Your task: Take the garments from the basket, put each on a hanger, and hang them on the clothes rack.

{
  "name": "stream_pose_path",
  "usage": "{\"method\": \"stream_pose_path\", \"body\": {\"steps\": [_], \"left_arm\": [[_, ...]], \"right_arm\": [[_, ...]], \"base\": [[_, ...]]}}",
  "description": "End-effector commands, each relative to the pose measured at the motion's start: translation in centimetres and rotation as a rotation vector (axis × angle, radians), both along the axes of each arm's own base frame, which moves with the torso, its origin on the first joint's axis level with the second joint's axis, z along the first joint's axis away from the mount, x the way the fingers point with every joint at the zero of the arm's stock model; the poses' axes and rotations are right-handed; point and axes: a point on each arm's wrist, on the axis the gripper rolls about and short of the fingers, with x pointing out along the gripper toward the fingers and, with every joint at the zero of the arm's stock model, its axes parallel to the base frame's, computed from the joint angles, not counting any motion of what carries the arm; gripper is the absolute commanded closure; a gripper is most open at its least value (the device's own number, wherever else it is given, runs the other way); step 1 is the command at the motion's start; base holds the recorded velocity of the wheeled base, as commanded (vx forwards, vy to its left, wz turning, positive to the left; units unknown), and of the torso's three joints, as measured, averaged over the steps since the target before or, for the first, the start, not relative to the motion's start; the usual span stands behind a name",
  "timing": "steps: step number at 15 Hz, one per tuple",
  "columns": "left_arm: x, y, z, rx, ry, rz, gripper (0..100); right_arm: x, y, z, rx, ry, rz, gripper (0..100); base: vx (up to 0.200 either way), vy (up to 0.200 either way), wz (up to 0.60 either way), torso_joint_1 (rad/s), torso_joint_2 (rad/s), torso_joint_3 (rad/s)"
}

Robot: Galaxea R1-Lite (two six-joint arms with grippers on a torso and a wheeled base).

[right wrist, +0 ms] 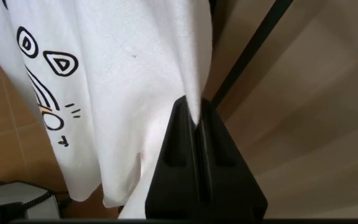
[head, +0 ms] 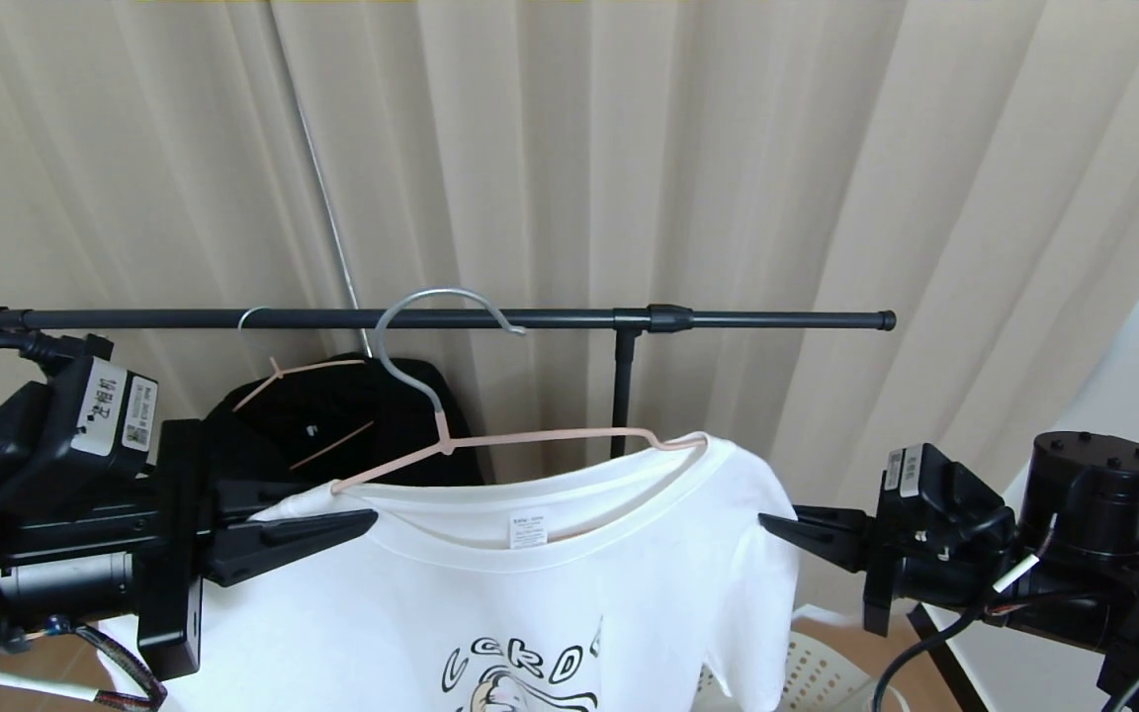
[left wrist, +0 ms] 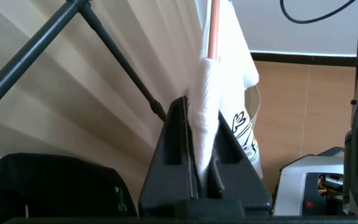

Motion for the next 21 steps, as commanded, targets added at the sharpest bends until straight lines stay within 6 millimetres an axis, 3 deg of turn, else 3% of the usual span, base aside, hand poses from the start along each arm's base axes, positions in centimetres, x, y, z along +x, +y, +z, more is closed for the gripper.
{"method": "stream_pose_path", "body": {"steps": [1, 7, 12, 13, 17, 21], "left_arm": [[-0.2, 0.1, 0.0, -0.001, -0.003, 0.006, 100], [-0.6, 0.8, 0.0, -0.002, -0.009, 0.038, 100], [-0.5, 0.8, -0.4, 0.001, 0.007, 0.038, 100], [-0.5, 0.8, -0.5, 0.002, 0.009, 0.038, 100], [-0.4, 1.5, -0.6, -0.010, 0.033, 0.089, 100], [0.6, 3.8, -2.4, -0.008, 0.126, 0.228, 100]], "right_arm": [[0.4, -0.6, 0.3, 0.005, -0.013, -0.026, 100], [0.7, -1.0, 0.4, 0.006, -0.020, -0.044, 100], [-1.0, -0.6, 0.9, 0.011, -0.026, -0.003, 100], [-1.2, -0.6, 1.2, 0.014, -0.039, -0.002, 0], [-1.4, -0.6, 1.6, 0.019, -0.058, 0.000, 0], [-1.4, -0.6, 1.7, 0.019, -0.059, 0.002, 0]], "base": [[0.000, 0.000, 0.00, 0.000, 0.00, 0.000], [0.000, 0.000, 0.00, 0.000, 0.00, 0.000], [0.000, 0.000, 0.00, 0.000, 0.00, 0.000], [0.000, 0.000, 0.00, 0.000, 0.00, 0.000], [0.000, 0.000, 0.00, 0.000, 0.00, 0.000], [0.000, 0.000, 0.00, 0.000, 0.00, 0.000]]}}
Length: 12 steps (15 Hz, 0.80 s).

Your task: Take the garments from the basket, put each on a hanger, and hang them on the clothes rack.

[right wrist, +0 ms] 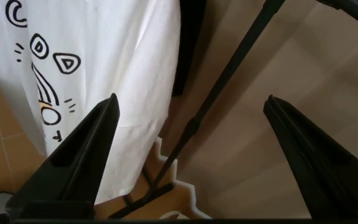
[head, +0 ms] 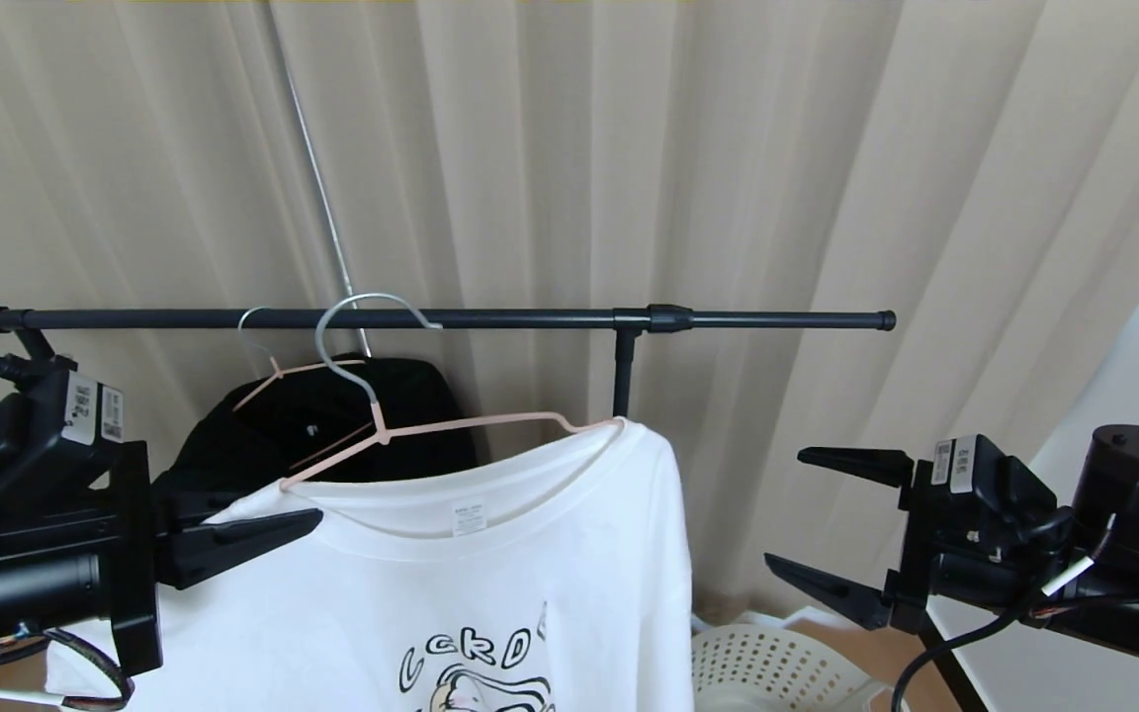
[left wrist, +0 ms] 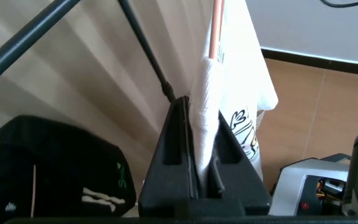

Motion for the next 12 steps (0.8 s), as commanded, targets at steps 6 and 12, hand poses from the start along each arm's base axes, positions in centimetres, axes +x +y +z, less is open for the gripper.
{"method": "stream_pose_path", "body": {"steps": [6, 12], "left_arm": [[3.3, 3.1, -2.1, -0.031, 0.141, 0.180, 100], [6.2, 3.8, -3.4, -0.033, 0.139, 0.296, 100]], "right_arm": [[0.1, 0.0, -0.1, -0.001, 0.003, -0.002, 0], [0.1, 0.0, 0.0, 0.000, -0.001, -0.002, 0]], "base": [[0.000, 0.000, 0.00, 0.000, 0.00, 0.000], [0.000, 0.000, 0.00, 0.000, 0.00, 0.000]]}}
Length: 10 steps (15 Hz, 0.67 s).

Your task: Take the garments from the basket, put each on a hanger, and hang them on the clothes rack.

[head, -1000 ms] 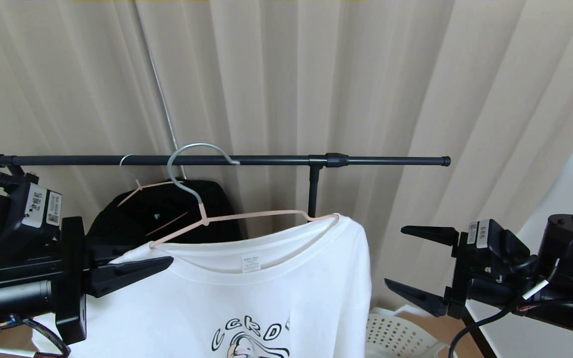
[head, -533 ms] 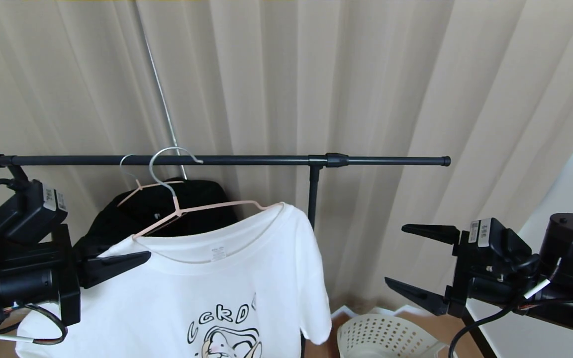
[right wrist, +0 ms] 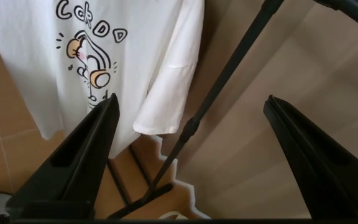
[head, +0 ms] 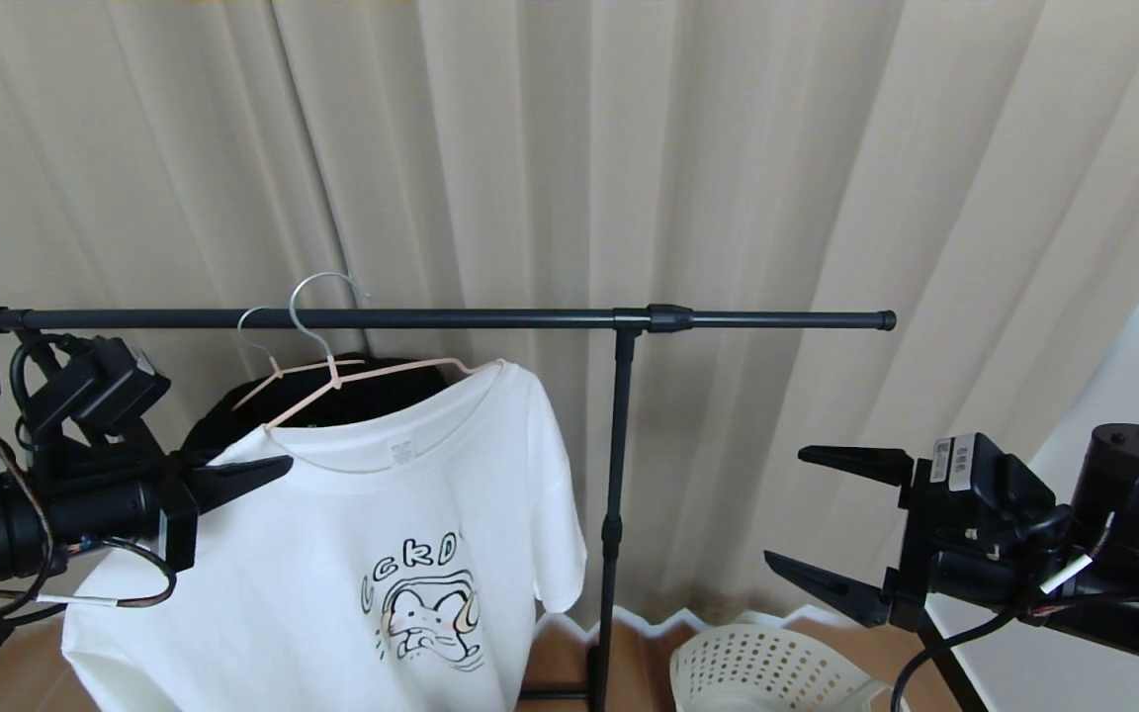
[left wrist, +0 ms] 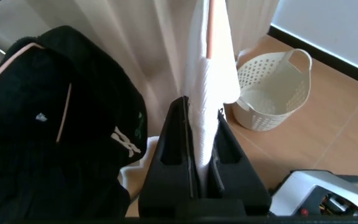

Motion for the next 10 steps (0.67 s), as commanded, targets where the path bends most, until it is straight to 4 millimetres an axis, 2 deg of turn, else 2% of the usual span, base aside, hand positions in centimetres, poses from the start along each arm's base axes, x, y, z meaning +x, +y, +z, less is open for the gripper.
{"method": "stream_pose_path", "body": {"steps": [1, 5, 10], "left_arm": [[1.15, 0.16, -1.38, -0.003, 0.048, 0.017, 100], [1.83, 0.24, -2.25, -0.007, 0.078, 0.017, 100], [1.77, 0.16, -2.20, -0.023, 0.082, 0.024, 100]], "right_arm": [[0.03, 0.02, -0.01, 0.000, -0.001, 0.001, 0], [0.12, 0.00, 0.01, 0.000, -0.002, -0.002, 0], [0.10, -0.01, 0.15, 0.001, -0.008, -0.005, 0]], "base": [[0.000, 0.000, 0.00, 0.000, 0.00, 0.000], [0.000, 0.000, 0.00, 0.000, 0.00, 0.000], [0.000, 0.000, 0.00, 0.000, 0.00, 0.000]]}}
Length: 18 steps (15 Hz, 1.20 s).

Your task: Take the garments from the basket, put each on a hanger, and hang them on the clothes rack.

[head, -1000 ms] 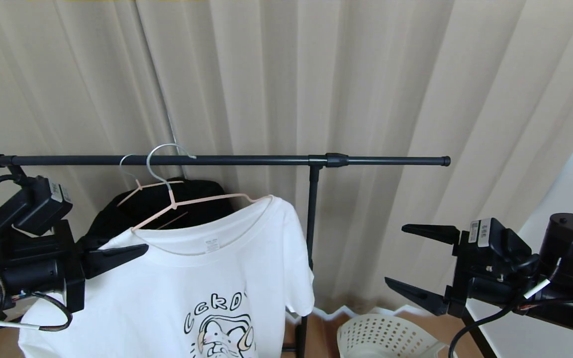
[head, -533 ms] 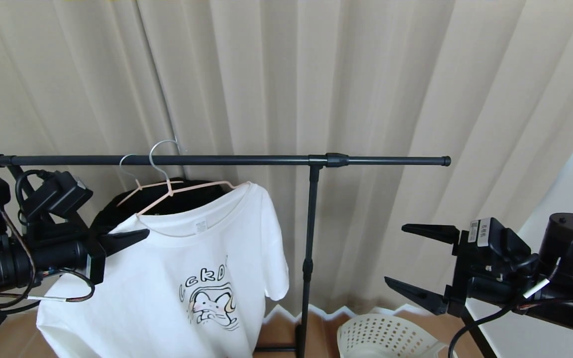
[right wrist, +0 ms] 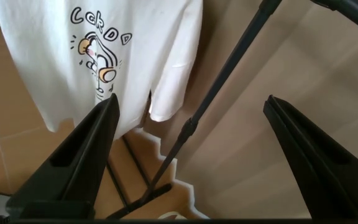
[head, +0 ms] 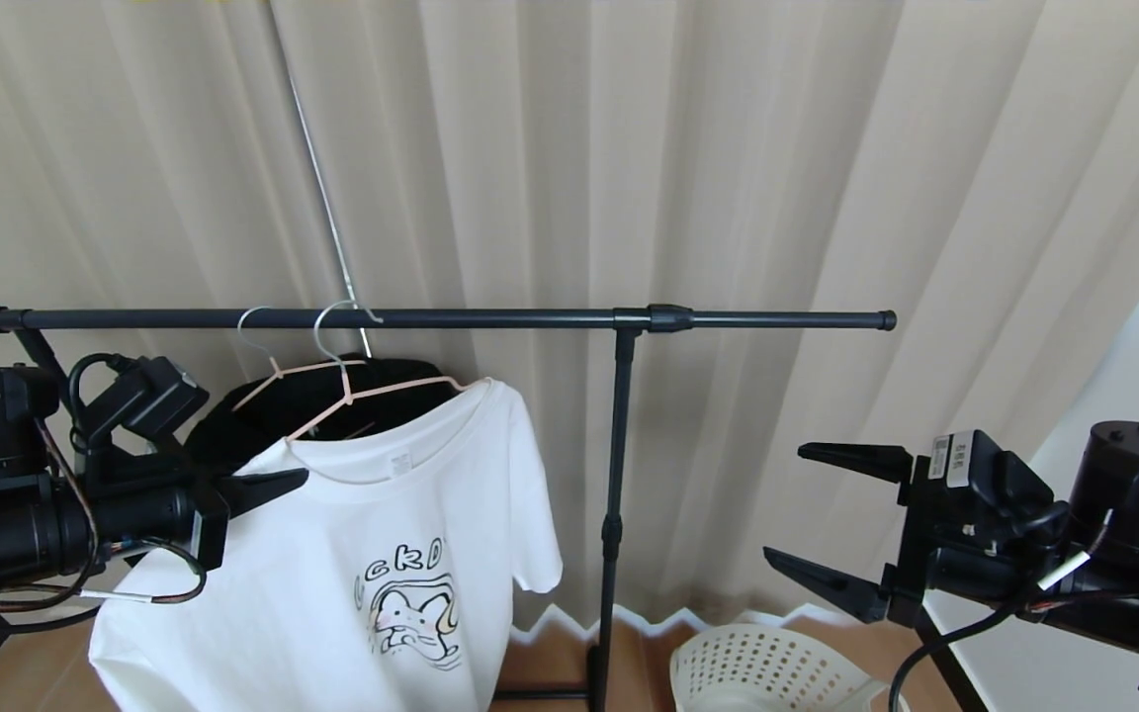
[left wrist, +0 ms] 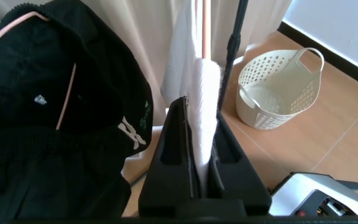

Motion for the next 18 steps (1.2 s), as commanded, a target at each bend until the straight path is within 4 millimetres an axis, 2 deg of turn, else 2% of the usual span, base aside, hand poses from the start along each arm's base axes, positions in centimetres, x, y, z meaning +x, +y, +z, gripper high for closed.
{"method": "stream_pose_path", "body": {"steps": [1, 9, 15, 18], "left_arm": [[0.0, 0.0, -0.1, -0.003, 0.005, 0.001, 100], [0.8, -0.3, -0.7, -0.002, 0.037, 0.015, 100], [3.5, -2.7, -0.1, -0.019, 0.058, 0.071, 100], [4.7, -3.2, -0.1, -0.024, 0.065, 0.091, 100]], "right_arm": [[-0.1, 0.0, 0.1, 0.001, -0.003, 0.000, 0], [0.0, 0.0, -0.1, -0.002, 0.002, -0.001, 0], [0.0, 0.0, -0.1, -0.003, 0.005, -0.001, 0], [0.0, 0.0, -0.1, -0.002, 0.003, -0.001, 0]], "base": [[0.000, 0.000, 0.00, 0.000, 0.00, 0.000], [0.000, 0.000, 0.00, 0.000, 0.00, 0.000], [0.000, 0.000, 0.00, 0.000, 0.00, 0.000], [0.000, 0.000, 0.00, 0.000, 0.00, 0.000]]}}
